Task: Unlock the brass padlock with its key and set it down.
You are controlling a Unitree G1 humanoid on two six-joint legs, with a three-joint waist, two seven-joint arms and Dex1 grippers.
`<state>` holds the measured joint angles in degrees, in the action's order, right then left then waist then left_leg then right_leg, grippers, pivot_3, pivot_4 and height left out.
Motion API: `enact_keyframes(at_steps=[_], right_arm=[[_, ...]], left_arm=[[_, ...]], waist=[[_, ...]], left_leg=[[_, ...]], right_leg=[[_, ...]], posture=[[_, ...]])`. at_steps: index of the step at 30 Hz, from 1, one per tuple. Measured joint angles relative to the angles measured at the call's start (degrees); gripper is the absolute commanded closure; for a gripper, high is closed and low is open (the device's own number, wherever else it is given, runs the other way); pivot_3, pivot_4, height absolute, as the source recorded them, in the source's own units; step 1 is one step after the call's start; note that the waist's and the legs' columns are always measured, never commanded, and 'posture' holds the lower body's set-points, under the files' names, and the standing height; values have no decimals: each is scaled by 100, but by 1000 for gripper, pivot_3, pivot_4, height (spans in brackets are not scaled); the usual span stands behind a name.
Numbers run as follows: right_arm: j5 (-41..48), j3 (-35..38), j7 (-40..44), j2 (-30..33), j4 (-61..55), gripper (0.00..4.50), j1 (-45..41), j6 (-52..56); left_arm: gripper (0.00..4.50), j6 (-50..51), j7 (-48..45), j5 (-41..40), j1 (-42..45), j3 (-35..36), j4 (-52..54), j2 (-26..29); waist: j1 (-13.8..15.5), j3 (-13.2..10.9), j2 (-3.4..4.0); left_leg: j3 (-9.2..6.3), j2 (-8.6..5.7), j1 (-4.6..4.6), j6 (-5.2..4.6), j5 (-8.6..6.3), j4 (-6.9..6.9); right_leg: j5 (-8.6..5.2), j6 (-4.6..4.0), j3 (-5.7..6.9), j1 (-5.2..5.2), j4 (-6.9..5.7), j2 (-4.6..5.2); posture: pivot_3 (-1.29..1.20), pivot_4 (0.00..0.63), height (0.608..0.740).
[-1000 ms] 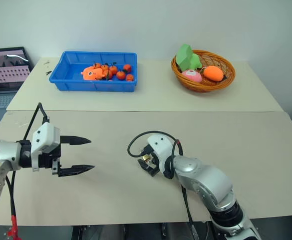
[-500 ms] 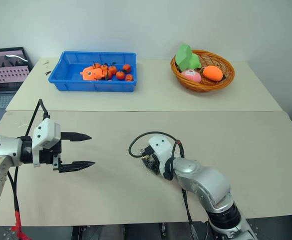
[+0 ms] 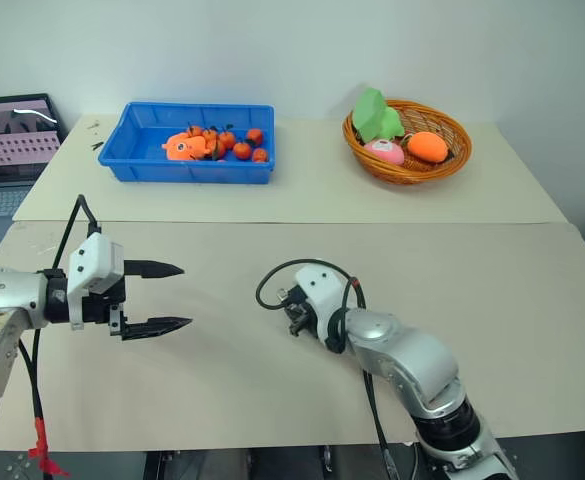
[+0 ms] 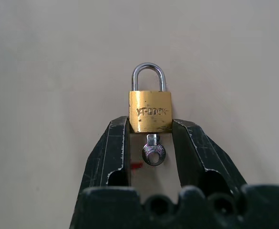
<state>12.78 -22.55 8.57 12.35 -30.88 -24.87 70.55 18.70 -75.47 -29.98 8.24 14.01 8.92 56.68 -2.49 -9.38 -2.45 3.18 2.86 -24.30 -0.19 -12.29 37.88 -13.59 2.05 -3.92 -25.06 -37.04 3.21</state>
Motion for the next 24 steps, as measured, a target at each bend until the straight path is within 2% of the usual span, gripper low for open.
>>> enact_keyframes(at_steps=[2, 4, 6, 8, 11, 15, 24], right_arm=[[-63, -151, 568, 621, 106, 3595, -217, -758], [-108, -194, 1039, 945, 167, 3595, -376, -1369], [-301, -616, 1995, 1437, 624, 3595, -635, -2644], [-414, -901, 2571, 1529, 1066, 3595, -740, -3406], [-648, -1408, 3424, 1369, 2064, 3595, -1000, -4592], [-970, -1746, 4043, 847, 3135, 3595, -1336, -5669], [-1493, -1739, 4413, -80, 4924, 3595, -1882, -6815]], left_arm=[[0, 0, 70, 51, 73, -37, -47, -60], [0, 0, 112, 59, 94, -39, -94, -86], [0, 0, 162, 74, 172, -108, -106, -159], [0, -3, 189, 79, 207, -153, -117, -215], [0, -10, 244, 83, 250, -181, -147, -284], [0, -87, 337, 87, 241, -172, -179, -342], [0, -133, 494, 83, -17, -130, -153, -393]], waist=[[-1, 0, 1], [0, 2, -3], [-13, 2, -3], [-24, 3, -5], [-33, 2, -7], [-12, 2, -8], [0, 3, -8]], left_leg=[[1, -2, 1, 0, 1, 1], [-2, 1, 4, 0, 1, 1], [-2, 2, 6, 0, 1, 1], [-4, 6, 8, 0, 1, 1], [-4, 7, 6, -1, 2, 2], [-5, 6, 6, 1, 3, 4], [-5, 7, 7, 9, 7, 5]], right_leg=[[1, 2, 0, 1, 0, 1], [0, 1, 0, 4, 1, -4], [0, 1, -1, 4, 0, -7], [0, -1, -1, 5, 0, -13], [2, -3, -2, 3, -5, -15], [3, -4, -2, 4, -8, -13], [6, -7, -1, 3, -15, -11]], posture=[[0, 150, 740], [0, 150, 740], [0, 150, 740], [0, 150, 740], [0, 150, 740], [0, 150, 740], [0, 150, 740]])
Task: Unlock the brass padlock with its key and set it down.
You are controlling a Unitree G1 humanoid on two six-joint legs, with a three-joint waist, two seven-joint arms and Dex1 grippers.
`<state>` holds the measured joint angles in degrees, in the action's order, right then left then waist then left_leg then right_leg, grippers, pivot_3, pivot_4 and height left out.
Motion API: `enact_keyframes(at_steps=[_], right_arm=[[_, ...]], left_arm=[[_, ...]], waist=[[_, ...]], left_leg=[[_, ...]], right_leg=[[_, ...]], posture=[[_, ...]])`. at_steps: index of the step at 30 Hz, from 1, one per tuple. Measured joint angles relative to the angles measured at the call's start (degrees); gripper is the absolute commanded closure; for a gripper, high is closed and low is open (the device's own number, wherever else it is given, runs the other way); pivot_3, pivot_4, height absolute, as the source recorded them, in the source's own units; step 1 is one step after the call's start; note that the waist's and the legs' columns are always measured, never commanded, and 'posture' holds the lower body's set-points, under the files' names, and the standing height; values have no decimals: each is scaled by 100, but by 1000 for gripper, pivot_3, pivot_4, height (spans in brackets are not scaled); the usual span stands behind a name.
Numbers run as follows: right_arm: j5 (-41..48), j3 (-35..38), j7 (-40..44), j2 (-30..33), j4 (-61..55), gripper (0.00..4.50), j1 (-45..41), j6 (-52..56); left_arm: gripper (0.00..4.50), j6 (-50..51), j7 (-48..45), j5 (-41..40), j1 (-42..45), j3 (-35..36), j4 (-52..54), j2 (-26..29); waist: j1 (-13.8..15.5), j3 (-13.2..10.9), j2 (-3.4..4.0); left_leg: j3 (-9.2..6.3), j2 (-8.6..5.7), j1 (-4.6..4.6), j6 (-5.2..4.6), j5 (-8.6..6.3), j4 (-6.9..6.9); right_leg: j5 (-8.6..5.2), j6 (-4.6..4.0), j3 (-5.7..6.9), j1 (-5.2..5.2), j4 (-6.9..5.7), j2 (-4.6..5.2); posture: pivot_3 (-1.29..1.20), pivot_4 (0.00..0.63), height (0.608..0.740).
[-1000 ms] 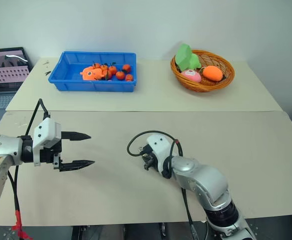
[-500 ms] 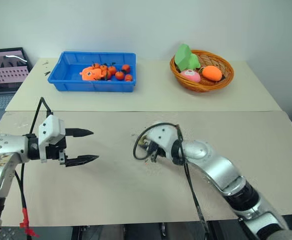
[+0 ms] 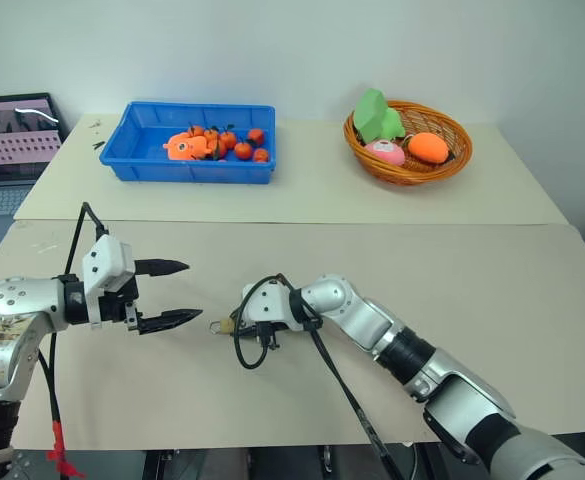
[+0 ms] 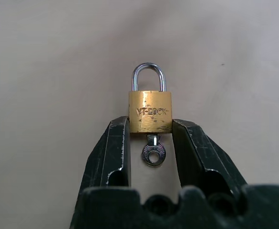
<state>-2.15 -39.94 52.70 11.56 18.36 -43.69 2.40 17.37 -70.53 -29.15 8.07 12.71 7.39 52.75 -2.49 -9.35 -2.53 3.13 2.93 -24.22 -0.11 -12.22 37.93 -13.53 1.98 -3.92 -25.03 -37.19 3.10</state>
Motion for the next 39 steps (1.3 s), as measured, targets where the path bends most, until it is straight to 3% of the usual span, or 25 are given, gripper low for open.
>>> enact_keyframes(at_steps=[3, 5, 6, 12, 18, 24, 32, 39], right_arm=[[-119, 55, 26, -144, 268, 3595, -42, -241], [-165, 92, 24, -178, 388, 2579, -42, -350], [-220, 105, 8, -197, 450, 2453, -42, -387], [-347, 426, -130, -363, 711, 364, -9, -501], [-131, 703, 218, -140, 118, 364, 388, -88], [771, 1449, 674, 673, -1822, 364, 1087, 1263], [1219, 2356, 10, 1016, -2944, 364, 1756, 2466], [1394, 2803, -577, 1080, -3586, 364, 1929, 3041]], left_arm=[[0, -4, 27, -4, -20, 16, 76, 0], [0, -5, 34, -4, -22, 39, 76, 0], [0, -5, 36, -5, -21, 40, 76, 0], [0, -71, 38, 1, -20, 44, 76, -3], [0, -218, 24, 92, 51, -83, 47, -65], [0, -631, -238, 479, 251, -633, -520, -231], [0, -1334, -598, 1051, 1078, -1420, -1676, -724], [0, -2024, -993, 1432, 1257, -1845, -2561, -904]], waist=[[0, 0, 0], [-11, 0, 0], [-21, 0, 0], [-16, 1, 0], [13, 0, 0], [55, 0, 0], [83, 1, -2], [72, 1, -3]], left_leg=[[0, 1, 7, 6, 3, 0], [1, 3, 12, 8, 5, 0], [2, 4, 17, 13, 7, 0], [4, 3, 43, 17, 10, 0], [4, 2, 36, 17, 10, 0], [3, 1, 38, 17, 10, 0], [8, -2, 34, 18, 10, 0], [5, -2, 30, 18, 10, 0]], right_leg=[[2, -3, 0, 2, -6, -1], [4, -7, 0, 3, -10, -2], [5, -9, 0, 3, -16, -3], [-1, -17, -1, 15, -43, -2], [-1, -16, 0, 14, -40, -1], [-2, -15, 1, 15, -41, -1], [-2, -14, -1, 13, -36, -2], [-2, -14, -1, 11, -37, -2]], posture=[[0, 150, 740], [0, 150, 740], [0, 150, 740], [0, 150, 740], [0, 150, 740], [0, 150, 740], [0, 150, 740], [0, 150, 740]])
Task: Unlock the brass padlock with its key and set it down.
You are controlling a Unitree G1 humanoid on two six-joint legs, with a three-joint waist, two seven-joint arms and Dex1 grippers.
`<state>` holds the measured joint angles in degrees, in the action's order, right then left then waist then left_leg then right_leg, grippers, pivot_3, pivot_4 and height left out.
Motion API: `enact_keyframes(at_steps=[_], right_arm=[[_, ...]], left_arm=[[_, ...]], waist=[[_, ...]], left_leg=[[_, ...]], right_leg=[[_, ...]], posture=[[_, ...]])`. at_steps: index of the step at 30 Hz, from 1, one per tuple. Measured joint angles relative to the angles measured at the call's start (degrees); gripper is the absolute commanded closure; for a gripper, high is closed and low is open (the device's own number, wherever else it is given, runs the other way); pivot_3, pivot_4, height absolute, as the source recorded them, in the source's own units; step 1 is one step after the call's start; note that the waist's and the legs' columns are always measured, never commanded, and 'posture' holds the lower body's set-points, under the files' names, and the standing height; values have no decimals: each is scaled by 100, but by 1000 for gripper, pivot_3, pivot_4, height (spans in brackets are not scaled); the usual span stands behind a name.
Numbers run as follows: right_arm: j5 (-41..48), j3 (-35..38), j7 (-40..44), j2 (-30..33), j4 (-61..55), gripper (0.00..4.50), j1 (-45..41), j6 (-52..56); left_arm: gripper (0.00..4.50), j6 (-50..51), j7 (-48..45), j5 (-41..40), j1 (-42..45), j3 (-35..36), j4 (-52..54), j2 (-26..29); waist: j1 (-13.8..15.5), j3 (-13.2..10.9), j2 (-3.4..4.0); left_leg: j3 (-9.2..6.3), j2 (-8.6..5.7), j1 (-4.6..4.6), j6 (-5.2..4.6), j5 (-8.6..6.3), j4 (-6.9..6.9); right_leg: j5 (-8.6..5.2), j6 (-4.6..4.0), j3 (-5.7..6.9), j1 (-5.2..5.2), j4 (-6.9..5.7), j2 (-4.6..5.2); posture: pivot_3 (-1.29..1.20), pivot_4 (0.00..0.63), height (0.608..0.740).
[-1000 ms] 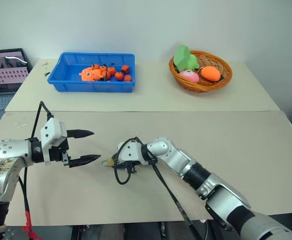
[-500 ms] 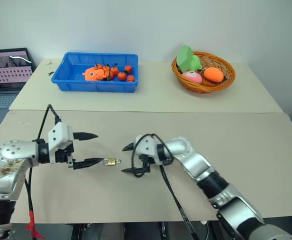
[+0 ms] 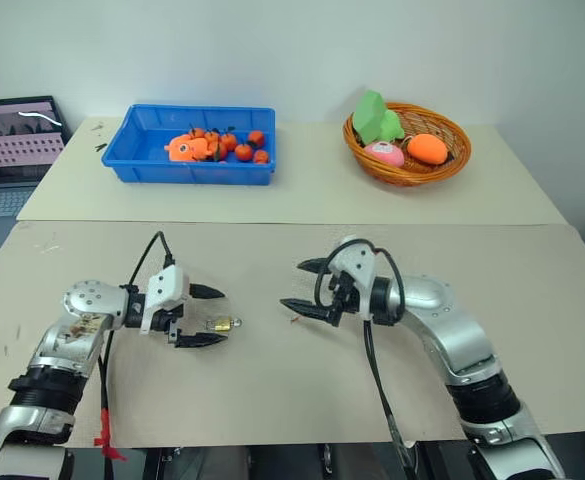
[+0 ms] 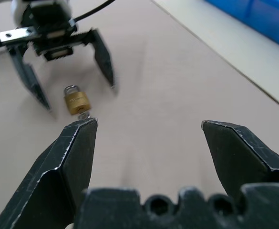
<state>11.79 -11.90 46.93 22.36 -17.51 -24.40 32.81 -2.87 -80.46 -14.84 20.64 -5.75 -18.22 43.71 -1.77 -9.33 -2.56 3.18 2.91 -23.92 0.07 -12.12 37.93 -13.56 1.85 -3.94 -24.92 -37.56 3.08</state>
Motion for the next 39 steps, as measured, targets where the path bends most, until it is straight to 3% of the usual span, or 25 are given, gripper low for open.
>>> enact_keyframes(at_steps=[9, 12, 13, 14, 15, 16, 20, 31, 39], right_arm=[[196, 377, -443, 138, -348, 364, 17, 339], [248, 377, -504, 161, -417, 283, 50, 413], [268, 376, -536, 164, -446, 283, 64, 430], [286, 376, -549, 165, -454, 283, 64, 435], [300, 376, -580, 168, -478, 283, 65, 443], [301, 376, -589, 175, -492, 283, 66, 443], [303, 376, -610, 206, -504, 283, 65, 444], [211, 228, -664, 333, -516, 283, 73, 422], [-1704, -748, -1327, 1158, -105, 283, 523, -1228]], left_arm=[[0, -465, -66, 278, 345, -107, -568, -167], [654, -475, -61, 310, 365, -113, -576, -232], [1171, -475, -61, 310, 361, -118, -568, -271], [1371, -474, -61, 310, 357, -124, -560, -279], [1986, -474, -60, 314, 344, -134, -535, -288], [2166, -474, -60, 318, 338, -138, -523, -290], [3686, -471, -46, 322, 326, -149, -498, -298], [3694, -454, -16, 324, 324, -149, -491, -337], [3694, 311, -48, 209, 432, -151, 86, -305]], waist=[[59, 1, -1], [79, 1, -1], [100, 1, 0], [105, 1, -1], [107, 1, -1], [105, 1, -1], [95, 2, 0], [105, 2, 0], [101, 2, -1]], left_leg=[[-2, -1, -1, 0, 0, 0], [-2, -2, 0, 0, 0, 0], [-4, -3, 1, 0, 0, 0], [-4, -3, 1, -1, 1, 0], [-4, -3, 6, -1, 1, 0], [-4, -3, 8, -1, 1, 0], [-5, -3, 14, -1, 1, 0], [-6, -4, 16, -1, 1, 0], [-5, -7, 2, -1, 1, 0]], right_leg=[[-1, 2, 0, 3, 0, 0], [-1, 2, 0, 4, 0, 0], [-1, 3, 0, 6, -1, 1], [-1, 3, 0, 7, 0, 1], [-1, 3, 0, 12, 0, 1], [-1, 3, 0, 15, 1, 1], [-1, 4, 0, 21, 1, 0], [-2, 5, 1, 26, 4, 1], [0, 18, 3, 28, 41, 4]], posture=[[0, 150, 740], [0, 150, 740], [0, 150, 740], [0, 150, 740], [0, 150, 740], [0, 150, 740], [0, 150, 740], [0, 150, 740], [0, 150, 740]])
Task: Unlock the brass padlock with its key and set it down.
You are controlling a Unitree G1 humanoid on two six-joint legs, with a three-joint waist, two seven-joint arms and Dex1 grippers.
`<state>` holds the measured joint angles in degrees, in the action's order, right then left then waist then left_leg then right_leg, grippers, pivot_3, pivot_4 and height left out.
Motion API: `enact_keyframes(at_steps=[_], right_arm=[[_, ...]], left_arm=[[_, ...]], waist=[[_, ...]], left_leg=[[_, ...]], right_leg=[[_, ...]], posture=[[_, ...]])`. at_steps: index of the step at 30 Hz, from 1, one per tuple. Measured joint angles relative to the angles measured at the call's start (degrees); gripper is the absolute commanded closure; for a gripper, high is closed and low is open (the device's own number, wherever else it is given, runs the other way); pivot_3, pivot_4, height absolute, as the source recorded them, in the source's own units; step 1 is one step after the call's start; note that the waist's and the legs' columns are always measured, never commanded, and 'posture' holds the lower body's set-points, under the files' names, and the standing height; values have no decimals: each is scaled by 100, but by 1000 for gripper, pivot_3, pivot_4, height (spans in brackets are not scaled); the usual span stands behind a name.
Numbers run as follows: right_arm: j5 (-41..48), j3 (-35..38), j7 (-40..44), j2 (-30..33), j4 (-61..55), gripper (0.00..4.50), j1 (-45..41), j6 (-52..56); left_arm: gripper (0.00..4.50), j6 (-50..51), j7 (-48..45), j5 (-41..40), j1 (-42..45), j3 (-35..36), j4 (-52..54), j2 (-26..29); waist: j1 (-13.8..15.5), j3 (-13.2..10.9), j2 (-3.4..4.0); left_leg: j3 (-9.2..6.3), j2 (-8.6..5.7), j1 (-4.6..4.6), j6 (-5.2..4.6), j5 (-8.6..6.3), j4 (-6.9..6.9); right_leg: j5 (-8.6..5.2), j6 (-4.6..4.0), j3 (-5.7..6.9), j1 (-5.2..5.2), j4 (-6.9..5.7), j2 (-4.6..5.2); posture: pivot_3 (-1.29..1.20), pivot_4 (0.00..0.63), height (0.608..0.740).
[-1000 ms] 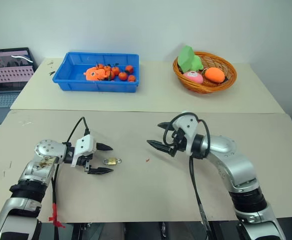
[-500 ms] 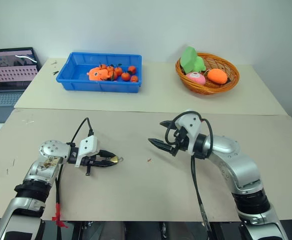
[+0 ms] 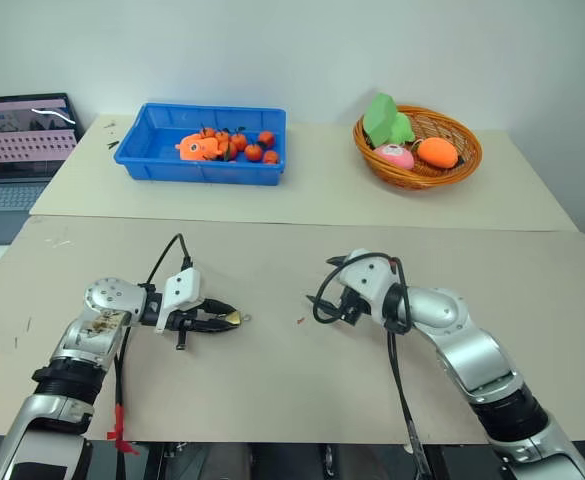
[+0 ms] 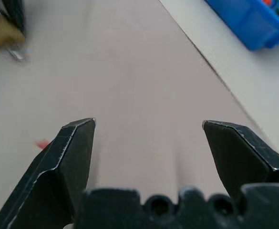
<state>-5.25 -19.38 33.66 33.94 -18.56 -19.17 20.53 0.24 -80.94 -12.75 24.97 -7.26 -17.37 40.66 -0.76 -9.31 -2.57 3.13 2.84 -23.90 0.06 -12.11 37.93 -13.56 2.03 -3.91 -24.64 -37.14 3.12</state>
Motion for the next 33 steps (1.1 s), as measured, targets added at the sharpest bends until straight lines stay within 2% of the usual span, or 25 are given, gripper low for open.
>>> enact_keyframes(at_steps=[7, 12, 18, 25, 33], right_arm=[[-1926, -308, -955, 524, 140, 283, 229, -2584], [-2506, -305, -1386, 548, 62, 283, 231, -3858], [-2958, -295, -1761, 448, 239, 283, -447, -5265], [-3539, -540, -1949, 187, 1076, 283, -913, -6274], [-4217, -660, -2237, -136, 1440, 283, -1026, -6623]], left_arm=[[3694, 1299, -244, -619, 569, 175, 1113, 483], [3694, 1892, -254, -932, 578, 205, 1601, 610], [3694, 2131, -180, -1015, 596, 248, 1813, 624], [3694, 2248, -108, -1084, 675, 281, 1920, 632], [3694, 2360, -8, -1208, 673, 296, 2106, 646]], waist=[[-59, 0, 0], [-65, -1, -1], [-77, -1, -1], [-71, -1, -1], [-81, -1, -1]], left_leg=[[-1, 0, -27, 0, 0, 0], [-2, 0, -29, 0, 0, 0], [-4, 0, -27, 3, 4, 1], [-3, 0, -28, 3, 4, 1], [-5, 0, -27, 9, 8, 1]], right_leg=[[0, 3, -3, -29, 0, -2], [0, 3, -3, -30, 0, -2], [2, 3, -4, -28, 1, -3], [2, 1, -4, -29, 0, -2], [3, 0, -4, -29, -3, -2]], posture=[[0, 150, 740], [0, 150, 740], [0, 150, 740], [0, 150, 740], [0, 150, 740]])
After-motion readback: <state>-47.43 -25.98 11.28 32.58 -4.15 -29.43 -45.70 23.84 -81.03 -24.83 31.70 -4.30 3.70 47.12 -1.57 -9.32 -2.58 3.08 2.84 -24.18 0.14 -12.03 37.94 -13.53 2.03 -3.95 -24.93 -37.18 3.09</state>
